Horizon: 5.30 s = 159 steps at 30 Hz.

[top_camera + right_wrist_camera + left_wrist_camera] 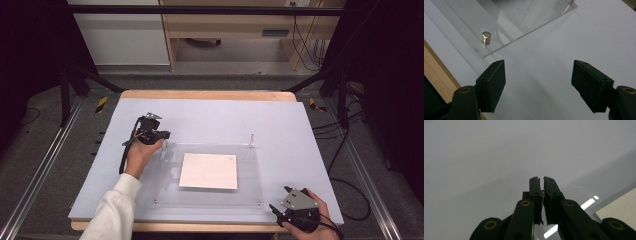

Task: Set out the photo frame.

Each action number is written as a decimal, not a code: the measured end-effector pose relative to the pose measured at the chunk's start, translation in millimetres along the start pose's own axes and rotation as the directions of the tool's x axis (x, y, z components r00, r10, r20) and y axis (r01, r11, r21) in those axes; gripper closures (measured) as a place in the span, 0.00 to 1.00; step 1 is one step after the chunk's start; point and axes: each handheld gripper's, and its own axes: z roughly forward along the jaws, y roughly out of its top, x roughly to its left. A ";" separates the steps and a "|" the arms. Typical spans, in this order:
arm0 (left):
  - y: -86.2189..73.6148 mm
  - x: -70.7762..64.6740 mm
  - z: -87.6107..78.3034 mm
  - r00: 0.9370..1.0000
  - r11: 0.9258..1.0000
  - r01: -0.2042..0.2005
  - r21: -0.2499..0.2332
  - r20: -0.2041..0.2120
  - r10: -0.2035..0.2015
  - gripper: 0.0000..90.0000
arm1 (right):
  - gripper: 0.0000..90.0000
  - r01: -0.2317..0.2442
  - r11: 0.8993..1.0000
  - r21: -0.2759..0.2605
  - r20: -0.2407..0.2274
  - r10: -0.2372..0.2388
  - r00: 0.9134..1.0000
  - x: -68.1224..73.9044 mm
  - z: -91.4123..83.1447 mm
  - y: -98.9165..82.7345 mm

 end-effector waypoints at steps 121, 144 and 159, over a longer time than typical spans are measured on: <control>-65.3 -104.6 -150.1 0.660 0.649 -0.744 -0.161 -0.021 0.751 0.77 | 0.73 0.166 0.974 -0.154 -0.058 -0.177 0.982 -20.5 -20.3 109.5; -59.8 -102.3 -150.6 0.655 0.639 -0.748 -0.176 -0.047 0.754 0.81 | 0.73 0.156 0.976 -0.152 -0.068 -0.168 0.984 -25.3 -20.6 114.2; -11.4 -86.6 -154.0 0.671 0.663 -0.733 -0.154 0.000 0.742 0.82 | 0.72 0.118 0.974 -0.191 -0.088 -0.137 0.987 -57.8 -17.7 141.2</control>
